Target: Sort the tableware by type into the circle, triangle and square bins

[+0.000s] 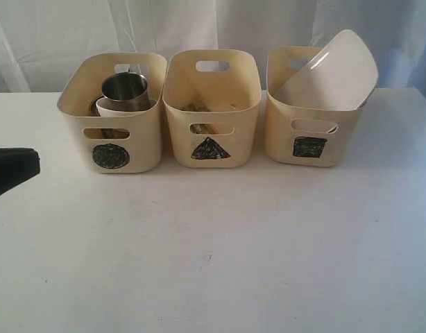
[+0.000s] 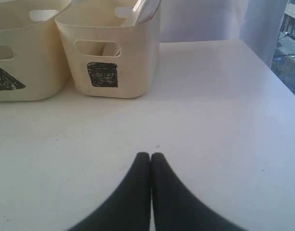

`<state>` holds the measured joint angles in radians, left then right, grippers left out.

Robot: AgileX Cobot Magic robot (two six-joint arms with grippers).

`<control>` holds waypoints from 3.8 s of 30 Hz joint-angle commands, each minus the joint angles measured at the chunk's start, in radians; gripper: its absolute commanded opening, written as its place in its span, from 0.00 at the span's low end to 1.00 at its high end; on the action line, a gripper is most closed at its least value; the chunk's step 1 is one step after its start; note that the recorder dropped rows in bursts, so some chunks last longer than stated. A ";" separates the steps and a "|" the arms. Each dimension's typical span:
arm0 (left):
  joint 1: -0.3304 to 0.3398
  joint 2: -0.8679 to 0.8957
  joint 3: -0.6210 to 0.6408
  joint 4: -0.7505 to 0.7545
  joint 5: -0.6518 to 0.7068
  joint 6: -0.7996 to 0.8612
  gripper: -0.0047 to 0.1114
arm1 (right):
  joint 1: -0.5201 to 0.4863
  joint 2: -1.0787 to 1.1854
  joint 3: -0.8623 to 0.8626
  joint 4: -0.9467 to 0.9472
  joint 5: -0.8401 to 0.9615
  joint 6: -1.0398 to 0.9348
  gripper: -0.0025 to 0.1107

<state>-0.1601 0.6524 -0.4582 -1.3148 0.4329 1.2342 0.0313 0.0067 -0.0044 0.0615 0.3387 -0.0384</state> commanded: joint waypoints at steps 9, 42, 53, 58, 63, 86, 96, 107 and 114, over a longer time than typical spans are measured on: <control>-0.011 -0.181 0.067 0.015 -0.136 0.000 0.04 | -0.004 -0.007 0.004 -0.010 -0.003 -0.011 0.02; 0.117 -0.569 0.425 1.147 -0.154 -1.263 0.04 | -0.004 -0.007 0.004 -0.010 -0.003 -0.011 0.02; 0.120 -0.652 0.458 1.144 -0.205 -1.260 0.04 | -0.004 -0.007 0.004 -0.010 -0.003 -0.011 0.02; 0.120 -0.652 0.458 1.146 -0.230 -1.258 0.04 | -0.004 -0.007 0.004 -0.010 -0.003 -0.011 0.02; 0.120 -0.652 0.458 1.220 -0.230 -1.258 0.04 | -0.004 -0.007 0.004 -0.010 -0.003 -0.011 0.02; 0.120 -0.652 0.458 1.224 -0.230 -1.258 0.04 | -0.004 -0.007 0.004 -0.010 -0.003 -0.011 0.02; 0.120 -0.652 0.458 1.224 -0.230 -1.258 0.04 | -0.004 -0.007 0.004 -0.010 -0.003 -0.011 0.02; 0.120 -0.652 0.458 1.224 -0.230 -1.258 0.04 | -0.004 -0.007 0.004 -0.010 -0.003 -0.011 0.02; 0.120 -0.652 0.458 1.224 -0.230 -1.258 0.04 | -0.004 -0.007 0.004 -0.010 -0.003 -0.011 0.02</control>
<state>-0.0447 0.0042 -0.0039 -0.0867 0.2065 -0.0204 0.0313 0.0067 -0.0044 0.0590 0.3424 -0.0442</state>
